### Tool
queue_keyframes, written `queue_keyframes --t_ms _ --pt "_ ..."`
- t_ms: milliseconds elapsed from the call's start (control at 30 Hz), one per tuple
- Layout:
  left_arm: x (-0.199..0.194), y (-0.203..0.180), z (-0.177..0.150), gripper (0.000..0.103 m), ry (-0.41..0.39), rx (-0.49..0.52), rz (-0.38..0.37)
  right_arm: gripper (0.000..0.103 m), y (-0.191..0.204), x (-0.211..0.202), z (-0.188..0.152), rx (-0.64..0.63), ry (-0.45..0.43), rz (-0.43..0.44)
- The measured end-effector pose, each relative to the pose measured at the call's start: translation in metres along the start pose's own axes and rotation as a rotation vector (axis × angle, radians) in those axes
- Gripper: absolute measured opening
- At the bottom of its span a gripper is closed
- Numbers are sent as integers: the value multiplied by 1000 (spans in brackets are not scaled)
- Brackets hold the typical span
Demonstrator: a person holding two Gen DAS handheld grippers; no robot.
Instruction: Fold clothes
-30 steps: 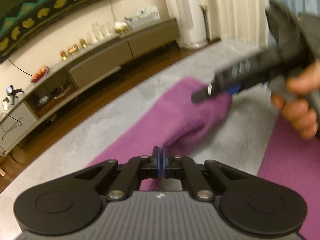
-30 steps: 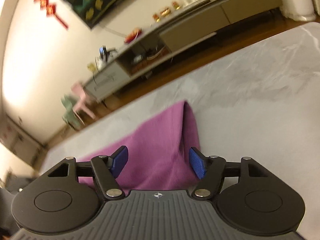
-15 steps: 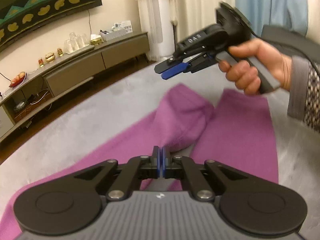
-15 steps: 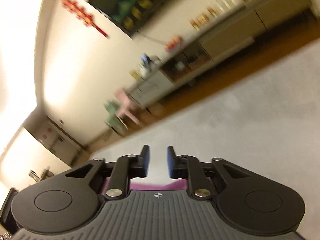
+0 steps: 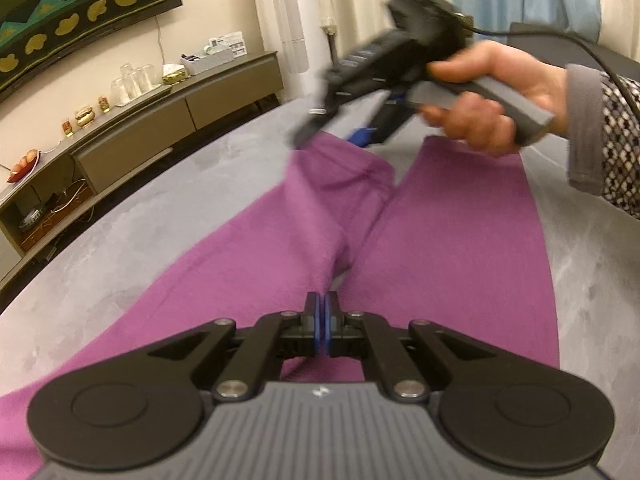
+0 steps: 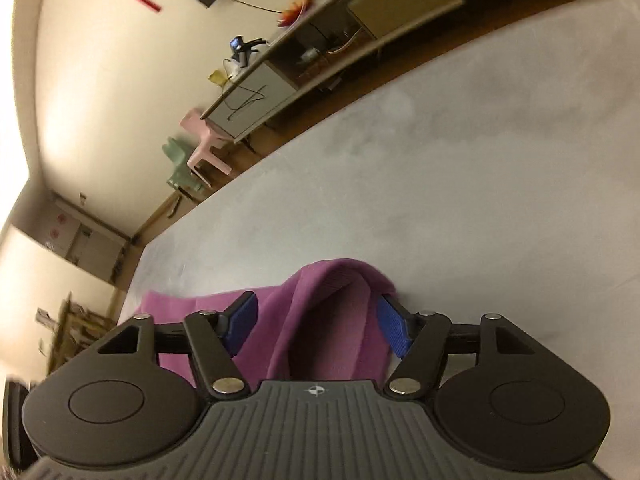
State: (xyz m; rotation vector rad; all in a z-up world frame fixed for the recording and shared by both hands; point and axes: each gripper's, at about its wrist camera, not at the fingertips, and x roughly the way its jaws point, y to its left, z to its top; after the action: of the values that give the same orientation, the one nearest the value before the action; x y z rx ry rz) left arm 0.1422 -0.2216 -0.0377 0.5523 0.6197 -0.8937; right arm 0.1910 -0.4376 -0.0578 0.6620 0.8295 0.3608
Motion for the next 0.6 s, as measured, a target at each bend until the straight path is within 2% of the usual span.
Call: queue_keyframes --t_ms 33,67,100,167,200,300,333,367,433,500,567,600 --pt "1 -1 0 2 1 4 2 39 7 5 0 -23 -21 -12" --pt "-1 1 1 2 -8 -2 8 24 15 10 1 -46 -42 -24" --pt "-2 3 3 2 -18 -9 14 3 22 15 1 -68 -63 -36" --pt "-5 7 6 2 -37 -21 25 0 40 -6 5 -157 -217 8" --pt "-5 11 9 2 -50 -33 32 0 49 -19 8 -203 -276 -10" --pt "4 18 20 3 -61 -64 44 1 68 -31 3 -372 -357 -237" --pt "10 17 23 8 -43 -62 25 3 69 -28 -2 -415 -375 -315" --pt "16 16 25 12 -20 -63 7 9 68 -19 -7 -451 -379 -395" --pt "18 13 25 13 6 -65 42 57 62 -15 -9 -436 -395 -512" --pt "0 16 20 17 -26 -72 36 60 56 -13 -10 -407 -413 -622" --pt "-24 28 11 29 -62 -108 43 60 56 -29 -6 -342 -468 -580" --pt "-36 36 5 31 -77 -134 54 58 58 -35 -5 -327 -474 -527"
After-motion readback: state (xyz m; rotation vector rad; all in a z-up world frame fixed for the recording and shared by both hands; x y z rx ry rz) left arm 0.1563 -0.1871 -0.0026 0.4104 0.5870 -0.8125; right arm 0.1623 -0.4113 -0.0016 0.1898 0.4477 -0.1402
